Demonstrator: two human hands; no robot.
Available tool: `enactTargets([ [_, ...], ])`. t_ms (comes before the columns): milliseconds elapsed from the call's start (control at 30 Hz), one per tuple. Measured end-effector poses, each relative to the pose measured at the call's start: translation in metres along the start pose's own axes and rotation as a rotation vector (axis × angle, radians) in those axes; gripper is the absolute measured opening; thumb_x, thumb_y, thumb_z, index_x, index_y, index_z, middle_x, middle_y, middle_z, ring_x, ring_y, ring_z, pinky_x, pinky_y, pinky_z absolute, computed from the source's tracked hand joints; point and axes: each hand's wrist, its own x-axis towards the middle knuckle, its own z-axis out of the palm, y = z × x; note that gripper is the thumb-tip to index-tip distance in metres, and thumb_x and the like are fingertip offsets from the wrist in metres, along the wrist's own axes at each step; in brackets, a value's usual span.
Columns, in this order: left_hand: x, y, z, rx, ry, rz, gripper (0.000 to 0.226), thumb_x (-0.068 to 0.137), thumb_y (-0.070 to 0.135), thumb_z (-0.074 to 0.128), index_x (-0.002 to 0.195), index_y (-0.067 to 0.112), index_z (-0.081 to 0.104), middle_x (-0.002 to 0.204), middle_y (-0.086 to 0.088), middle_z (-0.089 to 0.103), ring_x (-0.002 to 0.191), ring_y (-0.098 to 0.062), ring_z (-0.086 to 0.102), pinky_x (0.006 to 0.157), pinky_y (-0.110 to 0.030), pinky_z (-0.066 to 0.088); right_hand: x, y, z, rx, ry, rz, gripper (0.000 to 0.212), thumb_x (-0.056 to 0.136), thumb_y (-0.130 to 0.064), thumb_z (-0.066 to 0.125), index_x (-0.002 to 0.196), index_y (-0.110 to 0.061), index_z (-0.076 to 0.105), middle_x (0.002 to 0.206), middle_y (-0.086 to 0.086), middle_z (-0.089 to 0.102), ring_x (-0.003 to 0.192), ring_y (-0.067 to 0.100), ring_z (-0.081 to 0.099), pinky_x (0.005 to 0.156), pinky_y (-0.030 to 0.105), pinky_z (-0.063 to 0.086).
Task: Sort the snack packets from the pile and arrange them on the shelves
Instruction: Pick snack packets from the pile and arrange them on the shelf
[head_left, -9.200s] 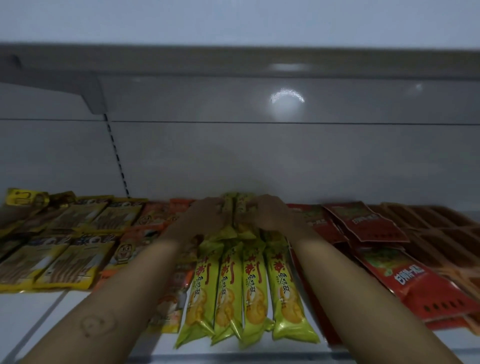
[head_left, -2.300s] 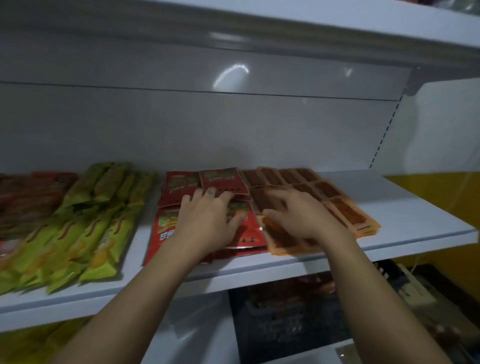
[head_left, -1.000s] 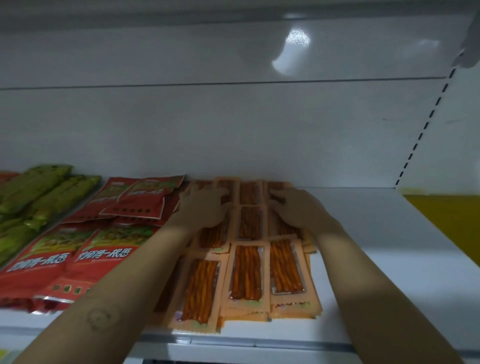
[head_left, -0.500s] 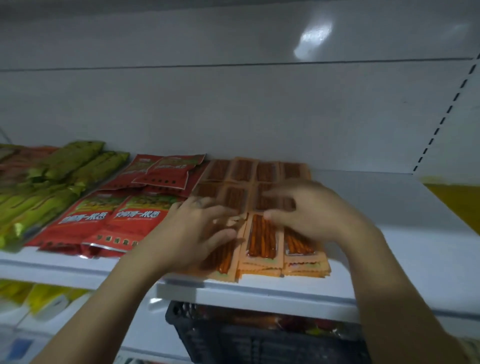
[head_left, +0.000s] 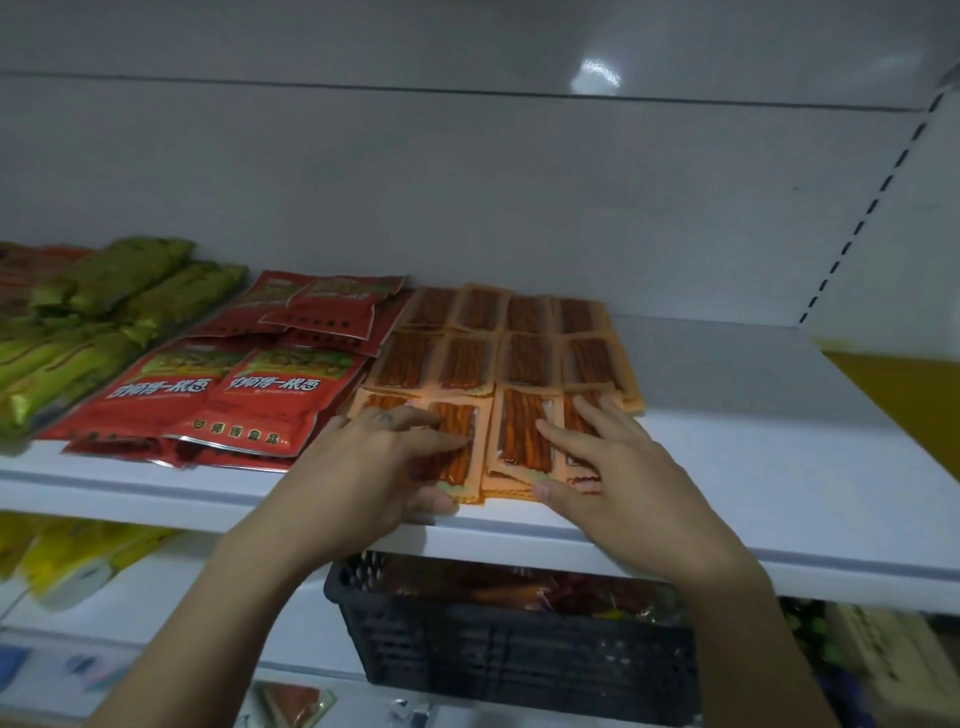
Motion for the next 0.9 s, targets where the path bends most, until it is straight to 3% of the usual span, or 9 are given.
enactTargets([
  [267, 0.002, 0.001, 0.010, 0.047, 0.068, -0.019, 0.060, 0.094, 0.056, 0.049, 0.149, 0.051, 0.023, 0.160, 0.017, 0.021, 0.144, -0.012, 0.021, 0.110, -0.037, 0.022, -0.001, -0.001, 0.000, 0.021, 0.006, 0.004, 0.065, 0.090, -0.064, 0.050, 0.148, -0.050, 0.025, 0.163, -0.013, 0.004, 0.150, 0.007, -0.008, 0.122, 0.035, 0.007],
  [467, 0.002, 0.011, 0.001, 0.000, 0.119, 0.067, 0.069, 0.089, 0.067, 0.041, 0.151, 0.047, 0.017, 0.161, 0.014, 0.016, 0.148, -0.013, 0.011, 0.118, -0.039, 0.012, -0.008, 0.009, -0.018, 0.000, 0.090, -0.002, 0.073, 0.085, -0.063, 0.058, 0.146, -0.055, 0.017, 0.162, -0.013, 0.009, 0.150, 0.009, 0.007, 0.123, 0.041, 0.011],
  [533, 0.007, 0.022, 0.000, 0.032, 0.124, 0.122, 0.069, 0.090, 0.067, 0.040, 0.152, 0.047, 0.016, 0.162, 0.014, 0.015, 0.148, -0.014, 0.010, 0.118, -0.038, 0.011, -0.010, 0.014, -0.017, -0.032, 0.060, 0.027, 0.068, 0.089, -0.058, 0.057, 0.147, -0.050, 0.024, 0.161, -0.015, 0.012, 0.148, 0.007, 0.014, 0.122, 0.040, 0.014],
  [700, 0.026, 0.045, 0.010, 0.102, 0.145, 0.212, 0.064, 0.095, 0.061, 0.043, 0.151, 0.044, 0.019, 0.159, 0.011, 0.023, 0.145, -0.014, 0.019, 0.117, -0.039, 0.016, -0.017, 0.017, -0.004, 0.057, 0.093, 0.095, 0.062, 0.091, -0.052, 0.059, 0.147, -0.045, 0.034, 0.159, -0.024, 0.012, 0.143, 0.003, 0.027, 0.116, 0.030, 0.030],
  [900, 0.025, 0.049, 0.017, 0.132, 0.194, 0.196, 0.057, 0.097, 0.058, 0.041, 0.150, 0.044, 0.024, 0.155, 0.010, 0.031, 0.142, -0.015, 0.026, 0.113, -0.039, 0.021, -0.024, 0.018, 0.001, 0.120, 0.148, 0.108, 0.056, 0.093, -0.046, 0.060, 0.145, -0.042, 0.040, 0.158, -0.022, 0.021, 0.140, 0.002, 0.032, 0.116, 0.030, 0.032],
])
